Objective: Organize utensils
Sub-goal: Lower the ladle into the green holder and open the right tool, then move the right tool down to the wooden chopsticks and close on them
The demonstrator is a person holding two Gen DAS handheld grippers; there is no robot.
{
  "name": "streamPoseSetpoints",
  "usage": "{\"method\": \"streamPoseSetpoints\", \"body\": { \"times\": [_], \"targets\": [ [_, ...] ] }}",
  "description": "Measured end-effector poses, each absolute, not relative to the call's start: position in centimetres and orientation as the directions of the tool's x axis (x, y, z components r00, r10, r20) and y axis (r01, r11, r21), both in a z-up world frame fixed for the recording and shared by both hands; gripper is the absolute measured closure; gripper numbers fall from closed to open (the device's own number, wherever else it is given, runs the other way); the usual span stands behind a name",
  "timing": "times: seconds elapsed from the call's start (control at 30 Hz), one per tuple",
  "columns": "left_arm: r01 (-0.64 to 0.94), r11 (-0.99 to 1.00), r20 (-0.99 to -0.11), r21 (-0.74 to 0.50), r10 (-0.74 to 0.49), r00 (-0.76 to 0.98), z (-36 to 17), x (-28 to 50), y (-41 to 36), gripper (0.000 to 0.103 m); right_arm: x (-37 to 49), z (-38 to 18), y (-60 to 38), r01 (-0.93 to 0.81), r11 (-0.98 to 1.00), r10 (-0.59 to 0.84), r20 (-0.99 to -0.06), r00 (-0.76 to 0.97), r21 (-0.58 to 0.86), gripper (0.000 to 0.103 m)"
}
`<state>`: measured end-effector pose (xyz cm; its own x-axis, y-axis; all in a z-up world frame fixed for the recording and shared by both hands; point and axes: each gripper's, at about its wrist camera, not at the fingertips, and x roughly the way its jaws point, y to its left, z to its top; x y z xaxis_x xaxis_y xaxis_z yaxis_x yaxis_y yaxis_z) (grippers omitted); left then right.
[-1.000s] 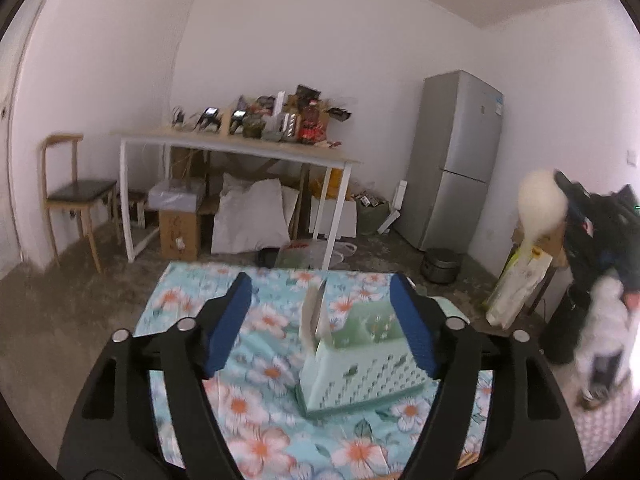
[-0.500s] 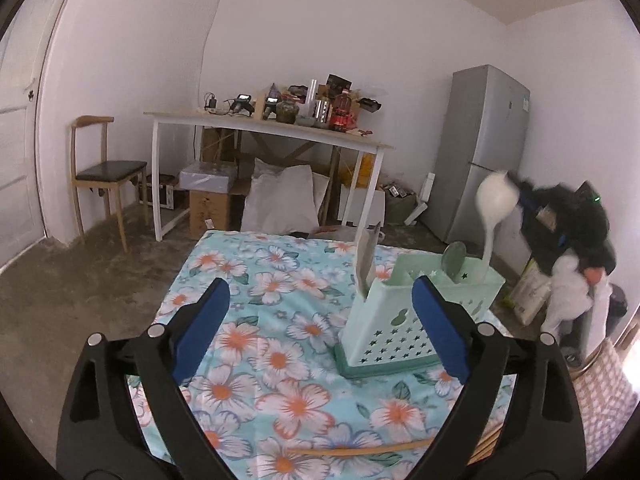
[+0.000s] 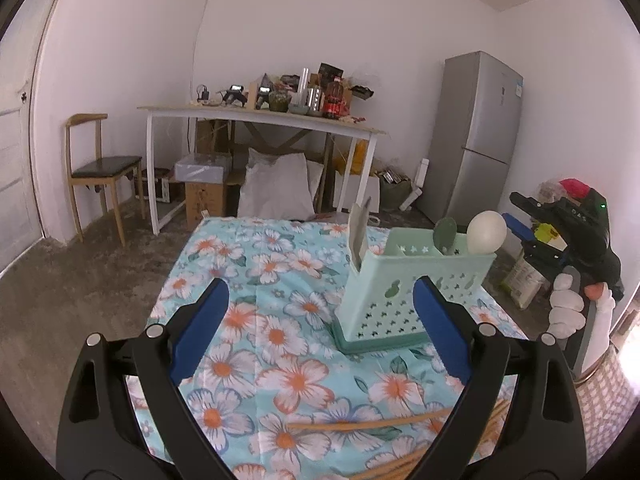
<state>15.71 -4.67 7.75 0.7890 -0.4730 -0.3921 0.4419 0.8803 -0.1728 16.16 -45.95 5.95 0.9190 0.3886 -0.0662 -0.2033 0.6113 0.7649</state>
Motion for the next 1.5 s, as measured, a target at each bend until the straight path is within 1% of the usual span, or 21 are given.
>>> {"method": "streamPoseSetpoints", "body": {
  "times": [0.23, 0.33, 0.43, 0.57, 0.7, 1.07, 1.27, 1.33, 1.5],
  "targets": [
    [0.474, 0.869, -0.407, -0.143, -0.488, 0.772, 7.4, 14.0, -4.6, 0.013, 11.7, 6.5, -44.6, -0.134, 0.698, 0.310, -0.128, 0.942, 0.704, 0.064],
    [0.475, 0.870, -0.423, -0.133, -0.483, 0.767, 7.0, 13.2, -4.4, 0.013, 9.9, 6.0, -43.1, -0.111, 0.736, 0.304, -0.179, 0.936, 0.667, 0.063],
    [0.475, 0.869, -0.452, -0.136, -0.481, 0.751, 6.3, 12.9, -4.3, 0.013, 8.6, 4.7, -41.6, -0.091, 0.746, 0.323, -0.239, 0.916, 0.659, 0.059],
    [0.477, 0.869, -0.485, -0.129, -0.475, 0.734, 5.3, 12.2, -4.4, 0.013, 7.5, 2.4, -39.8, -0.049, 0.751, 0.350, -0.335, 0.875, 0.658, 0.058],
    [0.482, 0.867, -0.501, -0.126, -0.475, 0.724, 4.5, 11.6, -4.6, 0.013, 6.5, 0.3, -38.4, -0.023, 0.729, 0.393, -0.391, 0.832, 0.684, 0.058],
    [0.495, 0.848, -0.511, -0.187, -0.514, 0.689, 3.3, 11.3, -3.9, 0.013, 4.5, -2.4, -35.6, 0.052, 0.715, 0.442, -0.509, 0.738, 0.697, 0.058],
    [0.486, 0.846, -0.520, -0.221, -0.524, 0.675, 2.4, 11.3, -3.2, 0.013, 1.6, -3.4, -36.9, 0.124, 0.656, 0.459, -0.524, 0.718, 0.745, 0.058],
    [0.481, 0.847, -0.521, -0.227, -0.523, 0.675, 2.0, 11.3, -3.0, 0.013, 1.2, -4.2, -36.9, 0.157, 0.641, 0.465, -0.542, 0.700, 0.752, 0.058],
    [0.478, 0.844, -0.526, -0.245, -0.529, 0.666, 1.2, 11.6, -2.5, 0.013, 1.9, -6.8, -36.2, 0.243, 0.592, 0.477, -0.577, 0.663, 0.768, 0.058]
  ]
}}
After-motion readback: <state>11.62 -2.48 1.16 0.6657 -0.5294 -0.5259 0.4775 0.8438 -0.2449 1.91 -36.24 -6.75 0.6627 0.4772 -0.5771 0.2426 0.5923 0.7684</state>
